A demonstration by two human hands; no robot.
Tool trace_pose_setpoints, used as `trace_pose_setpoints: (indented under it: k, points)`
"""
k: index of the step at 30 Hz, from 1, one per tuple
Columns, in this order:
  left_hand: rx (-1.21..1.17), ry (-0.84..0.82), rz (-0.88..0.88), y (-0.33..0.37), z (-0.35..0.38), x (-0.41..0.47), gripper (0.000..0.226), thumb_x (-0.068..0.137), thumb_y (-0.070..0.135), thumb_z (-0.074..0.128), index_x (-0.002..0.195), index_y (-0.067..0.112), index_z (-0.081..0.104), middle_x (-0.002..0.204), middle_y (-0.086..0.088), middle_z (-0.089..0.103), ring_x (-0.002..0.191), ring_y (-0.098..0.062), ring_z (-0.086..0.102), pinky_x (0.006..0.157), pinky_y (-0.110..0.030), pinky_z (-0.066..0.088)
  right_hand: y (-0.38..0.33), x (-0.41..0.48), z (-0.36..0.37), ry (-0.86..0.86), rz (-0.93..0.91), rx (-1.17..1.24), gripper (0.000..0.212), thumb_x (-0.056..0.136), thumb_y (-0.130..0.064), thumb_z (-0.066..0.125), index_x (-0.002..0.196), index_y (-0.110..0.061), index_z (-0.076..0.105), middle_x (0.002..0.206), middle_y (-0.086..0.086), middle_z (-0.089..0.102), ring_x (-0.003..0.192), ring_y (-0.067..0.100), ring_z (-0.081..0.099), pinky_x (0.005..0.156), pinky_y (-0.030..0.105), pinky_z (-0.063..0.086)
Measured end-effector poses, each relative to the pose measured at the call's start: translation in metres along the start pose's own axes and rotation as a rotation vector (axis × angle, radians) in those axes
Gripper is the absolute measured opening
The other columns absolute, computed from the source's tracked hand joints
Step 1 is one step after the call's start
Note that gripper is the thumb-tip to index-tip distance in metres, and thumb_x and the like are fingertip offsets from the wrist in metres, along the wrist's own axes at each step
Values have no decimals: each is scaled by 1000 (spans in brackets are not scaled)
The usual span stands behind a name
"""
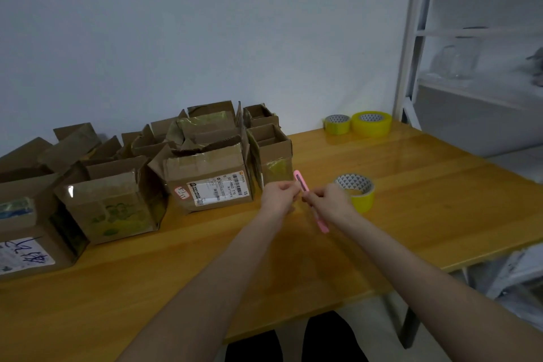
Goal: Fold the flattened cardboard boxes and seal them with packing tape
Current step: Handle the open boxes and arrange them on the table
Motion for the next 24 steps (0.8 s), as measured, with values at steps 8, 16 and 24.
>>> trace_pose_setpoints:
  k: [8, 16, 24]
  points:
    - [312, -137, 66, -3, 53, -1, 41, 93, 11, 57, 133, 8, 51, 119, -8, 61, 97, -21, 62, 89, -36, 53, 9, 21, -63, 319, 84, -286, 27, 93, -39, 54, 110, -25, 69, 107, 10, 69, 100, 31, 62, 82, 39, 53]
    - [-153, -315, -190, 6, 116, 7, 41, 96, -1, 46, 136, 4, 40, 120, -13, 53, 71, -16, 58, 61, -22, 55, 27, 47, -102, 363, 161, -359, 27, 93, -31, 52, 107, -17, 70, 101, 11, 68, 94, 32, 64, 75, 36, 50]
    - [111, -215, -36, 21, 143, 42, 46, 93, 0, 49, 138, 6, 42, 127, -18, 56, 80, -26, 62, 62, -30, 59, 36, 75, -109, 329, 137, -377, 27, 91, -30, 55, 109, -17, 69, 107, 12, 66, 101, 32, 61, 81, 37, 50]
Point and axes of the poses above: each hand's wrist, its own x-axis towards the middle knuckle, its own z-axis out of the palm, y = z × x, the point moved 4 cm from there along x, towards the middle knuckle
